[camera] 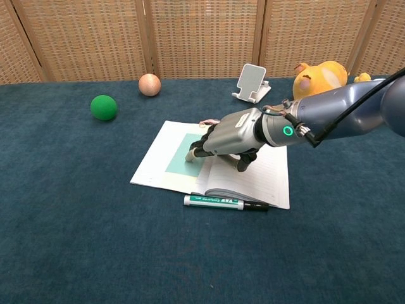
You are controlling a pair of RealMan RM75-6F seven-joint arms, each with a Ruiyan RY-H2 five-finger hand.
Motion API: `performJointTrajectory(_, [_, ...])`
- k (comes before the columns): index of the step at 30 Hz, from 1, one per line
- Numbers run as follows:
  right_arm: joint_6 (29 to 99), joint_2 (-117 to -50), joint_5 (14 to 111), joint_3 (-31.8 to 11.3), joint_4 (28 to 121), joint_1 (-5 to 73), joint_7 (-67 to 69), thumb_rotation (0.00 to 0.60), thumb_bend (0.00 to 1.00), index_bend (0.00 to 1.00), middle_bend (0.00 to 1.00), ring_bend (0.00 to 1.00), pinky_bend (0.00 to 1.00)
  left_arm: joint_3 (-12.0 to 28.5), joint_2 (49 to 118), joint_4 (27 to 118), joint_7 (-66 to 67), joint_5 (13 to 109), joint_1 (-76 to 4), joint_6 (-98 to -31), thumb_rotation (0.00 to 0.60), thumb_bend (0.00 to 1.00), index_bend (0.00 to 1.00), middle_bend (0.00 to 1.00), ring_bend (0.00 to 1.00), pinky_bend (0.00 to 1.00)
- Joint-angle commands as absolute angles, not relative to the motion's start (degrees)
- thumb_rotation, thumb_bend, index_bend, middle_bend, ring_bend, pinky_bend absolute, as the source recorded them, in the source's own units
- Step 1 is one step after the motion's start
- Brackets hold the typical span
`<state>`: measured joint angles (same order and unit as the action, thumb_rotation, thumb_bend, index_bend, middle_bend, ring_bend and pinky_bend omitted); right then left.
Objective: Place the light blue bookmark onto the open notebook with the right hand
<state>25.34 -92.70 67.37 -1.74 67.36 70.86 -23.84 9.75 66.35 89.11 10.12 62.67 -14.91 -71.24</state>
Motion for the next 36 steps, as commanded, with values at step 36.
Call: performJointTrajectory(36, [27.84, -88.13, 71.54, 3.49, 69.68, 70.45, -29.54, 0.600, 1.00, 0.00, 0.00, 0.00, 0.00, 9.26, 66.71, 89.40, 11.15, 62.82, -15.12, -71.47, 0.600, 0.00, 0.00, 0.00, 0.00, 0.00])
